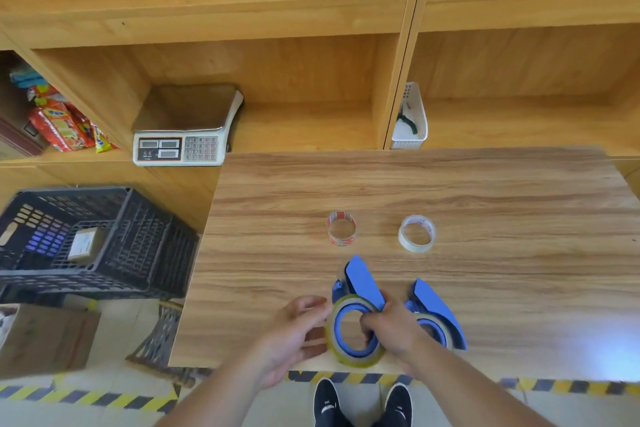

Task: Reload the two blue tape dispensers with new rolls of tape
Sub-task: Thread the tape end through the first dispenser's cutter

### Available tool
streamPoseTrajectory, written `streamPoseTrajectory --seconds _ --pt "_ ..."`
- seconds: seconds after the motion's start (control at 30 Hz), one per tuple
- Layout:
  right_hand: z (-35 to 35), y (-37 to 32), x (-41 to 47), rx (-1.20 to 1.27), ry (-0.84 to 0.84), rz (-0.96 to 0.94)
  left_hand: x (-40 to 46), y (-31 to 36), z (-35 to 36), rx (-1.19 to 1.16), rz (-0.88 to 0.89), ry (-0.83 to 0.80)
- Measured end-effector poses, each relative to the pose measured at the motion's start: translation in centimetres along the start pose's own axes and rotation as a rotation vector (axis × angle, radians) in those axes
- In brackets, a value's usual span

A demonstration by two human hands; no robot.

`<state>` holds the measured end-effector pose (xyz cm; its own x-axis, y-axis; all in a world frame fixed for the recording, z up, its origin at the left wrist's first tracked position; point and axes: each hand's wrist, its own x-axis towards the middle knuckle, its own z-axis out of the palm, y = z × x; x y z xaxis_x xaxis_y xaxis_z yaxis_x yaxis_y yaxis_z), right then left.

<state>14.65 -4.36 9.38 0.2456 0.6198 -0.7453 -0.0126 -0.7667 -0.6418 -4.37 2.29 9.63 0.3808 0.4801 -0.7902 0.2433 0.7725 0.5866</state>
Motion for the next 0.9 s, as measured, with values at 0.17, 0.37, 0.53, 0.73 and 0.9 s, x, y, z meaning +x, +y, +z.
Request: streamPoseTrajectory --seconds 0.17,0.37,0.53,0.73,0.9 --pt "2.2 1.1 1.8 -0.037 -0.018 0.102 2.5 -2.9 -1.3 -0.009 -0.030 0.032" --pt "3.9 3.0 4.6 -0.198 -0.003 0.152 5.6 -5.2 -3.4 -0.005 -0.064 0.057" --pt "4.7 5.3 7.7 -0.364 0.021 0.089 8.3 -6.7 -4.3 0.006 -0.104 0.090" --pt "5.6 4.2 8.1 -0.417 0.067 0.014 10.4 -7.4 -4.8 0.055 -0.119 0.113" --pt "5.8 5.1 9.3 -0.462 0.074 0.011 11.6 -8.0 -4.8 0.107 -0.141 0.134"
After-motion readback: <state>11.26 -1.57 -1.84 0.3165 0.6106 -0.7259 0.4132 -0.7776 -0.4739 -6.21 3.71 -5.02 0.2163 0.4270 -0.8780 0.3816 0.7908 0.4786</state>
